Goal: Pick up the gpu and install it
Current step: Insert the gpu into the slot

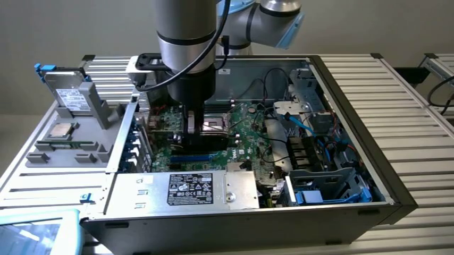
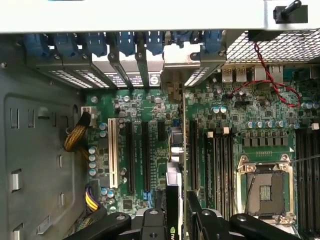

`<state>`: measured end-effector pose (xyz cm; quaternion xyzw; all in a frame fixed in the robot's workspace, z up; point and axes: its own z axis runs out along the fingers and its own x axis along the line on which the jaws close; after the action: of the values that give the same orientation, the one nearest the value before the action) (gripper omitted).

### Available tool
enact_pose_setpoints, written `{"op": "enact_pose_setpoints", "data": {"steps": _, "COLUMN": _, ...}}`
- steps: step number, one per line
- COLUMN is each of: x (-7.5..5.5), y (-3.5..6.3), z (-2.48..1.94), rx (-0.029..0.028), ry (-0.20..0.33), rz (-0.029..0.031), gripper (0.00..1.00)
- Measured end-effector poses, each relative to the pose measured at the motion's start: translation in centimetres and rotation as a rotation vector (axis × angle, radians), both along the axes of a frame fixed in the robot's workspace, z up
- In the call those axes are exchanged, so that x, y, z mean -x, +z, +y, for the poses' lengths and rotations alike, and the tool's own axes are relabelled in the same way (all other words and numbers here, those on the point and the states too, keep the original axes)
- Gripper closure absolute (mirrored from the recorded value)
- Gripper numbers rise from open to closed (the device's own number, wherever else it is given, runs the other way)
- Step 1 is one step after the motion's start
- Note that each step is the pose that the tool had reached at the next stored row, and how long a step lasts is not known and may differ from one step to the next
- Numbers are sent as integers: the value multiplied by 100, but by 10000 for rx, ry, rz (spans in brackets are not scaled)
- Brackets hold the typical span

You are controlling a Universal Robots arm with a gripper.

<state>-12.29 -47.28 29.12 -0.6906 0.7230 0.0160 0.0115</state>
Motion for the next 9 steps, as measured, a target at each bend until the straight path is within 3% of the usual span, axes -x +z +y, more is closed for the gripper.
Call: {"op": "enact_pose_setpoints", "data": {"steps": 9, "x": 35, "y": -55, "z": 2, "rx": 0, "ry": 1, "rz": 2, "gripper": 73}}
